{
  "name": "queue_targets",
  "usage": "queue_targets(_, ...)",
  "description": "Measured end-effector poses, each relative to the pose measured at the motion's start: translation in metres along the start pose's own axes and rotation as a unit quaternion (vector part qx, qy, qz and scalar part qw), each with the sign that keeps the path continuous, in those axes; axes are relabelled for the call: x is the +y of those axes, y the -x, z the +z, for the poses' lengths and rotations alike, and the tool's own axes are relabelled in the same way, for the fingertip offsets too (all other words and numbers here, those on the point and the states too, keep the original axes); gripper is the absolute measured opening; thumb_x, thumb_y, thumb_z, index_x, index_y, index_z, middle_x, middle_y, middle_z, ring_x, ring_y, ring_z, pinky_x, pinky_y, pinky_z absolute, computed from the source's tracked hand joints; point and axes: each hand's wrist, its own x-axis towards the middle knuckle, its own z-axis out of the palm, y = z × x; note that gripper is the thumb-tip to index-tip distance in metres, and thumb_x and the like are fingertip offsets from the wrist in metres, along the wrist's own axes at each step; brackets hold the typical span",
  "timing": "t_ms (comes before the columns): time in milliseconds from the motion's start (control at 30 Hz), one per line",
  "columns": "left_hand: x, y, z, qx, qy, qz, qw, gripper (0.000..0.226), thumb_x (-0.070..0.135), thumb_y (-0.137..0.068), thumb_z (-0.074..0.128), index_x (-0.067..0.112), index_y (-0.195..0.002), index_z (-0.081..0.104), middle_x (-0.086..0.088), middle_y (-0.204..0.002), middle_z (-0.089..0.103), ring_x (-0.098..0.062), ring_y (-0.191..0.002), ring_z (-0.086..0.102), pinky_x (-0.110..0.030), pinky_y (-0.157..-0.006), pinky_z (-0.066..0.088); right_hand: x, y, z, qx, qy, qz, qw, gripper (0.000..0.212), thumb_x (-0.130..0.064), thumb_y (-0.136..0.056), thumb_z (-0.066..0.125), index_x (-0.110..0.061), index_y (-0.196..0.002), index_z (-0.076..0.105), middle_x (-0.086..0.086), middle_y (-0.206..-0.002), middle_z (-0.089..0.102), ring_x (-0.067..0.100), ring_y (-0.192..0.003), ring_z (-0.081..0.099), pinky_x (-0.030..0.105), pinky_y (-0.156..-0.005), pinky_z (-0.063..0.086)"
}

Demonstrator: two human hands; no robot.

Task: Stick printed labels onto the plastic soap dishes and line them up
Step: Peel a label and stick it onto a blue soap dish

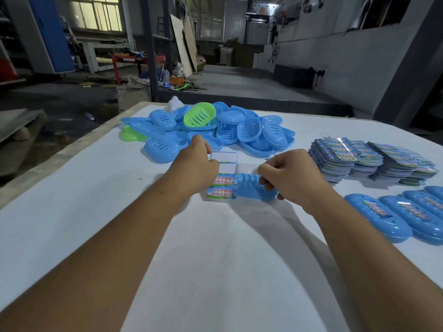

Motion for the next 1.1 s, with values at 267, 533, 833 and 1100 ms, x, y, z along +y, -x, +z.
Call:
queue_targets(267, -0.012, 0.001, -0.004, 0.012, -0.171, -0.054, 0.984, 0.039, 0.022, -0.093, 0.056, 0.011, -0.127, 0.042, -0.013, -0.115, 0.061, -0.032, -0.102, 0.06, -0.038, -0.078, 0.05, -0.003, 0.002, 0.002, 0.011, 0.002, -0.009, 1.0, 0.022, -0.024, -0.077, 0.06, -0.017, -0.061, 0.074, 0.0, -0.054, 0.069, 0.013, -0.043, 0.054, 0.037, -0.053, 0.059)
queue_targets(533, -0.006, 0.002, 0.002, 0.052, -0.131, 0.035, 0.989, 0.007, 0.029, -0.087, 0.062, 0.025, -0.086, 0.067, 0.007, -0.09, 0.069, -0.014, -0.09, 0.062, -0.026, -0.069, 0.046, -0.008, 0.006, 0.006, 0.049, -0.006, -0.031, 0.998, 0.022, -0.03, -0.074, 0.064, -0.013, -0.062, 0.069, 0.0, -0.056, 0.068, 0.024, -0.062, 0.068, 0.043, -0.061, 0.06)
queue_targets(833, 0.016, 0.015, 0.017, -0.049, 0.191, 0.104, 0.975, 0.015, 0.026, -0.088, 0.069, 0.022, -0.076, 0.077, -0.004, -0.071, 0.072, -0.01, -0.06, 0.059, -0.03, -0.063, 0.052, -0.008, 0.005, 0.01, 0.082, -0.006, -0.065, 0.994, 0.028, -0.035, -0.075, 0.073, -0.018, -0.055, 0.062, -0.011, -0.047, 0.058, 0.004, -0.043, 0.046, 0.027, -0.05, 0.043)
queue_targets(1100, 0.014, 0.013, 0.019, -0.064, 0.206, 0.08, 0.973, 0.014, 0.03, -0.091, 0.069, 0.027, -0.081, 0.078, 0.008, -0.079, 0.076, -0.011, -0.082, 0.071, -0.029, -0.076, 0.057, -0.007, 0.006, 0.012, 0.066, 0.004, -0.082, 0.994, 0.023, -0.032, -0.077, 0.07, -0.021, -0.057, 0.064, -0.015, -0.053, 0.063, 0.002, -0.047, 0.051, 0.023, -0.051, 0.04)
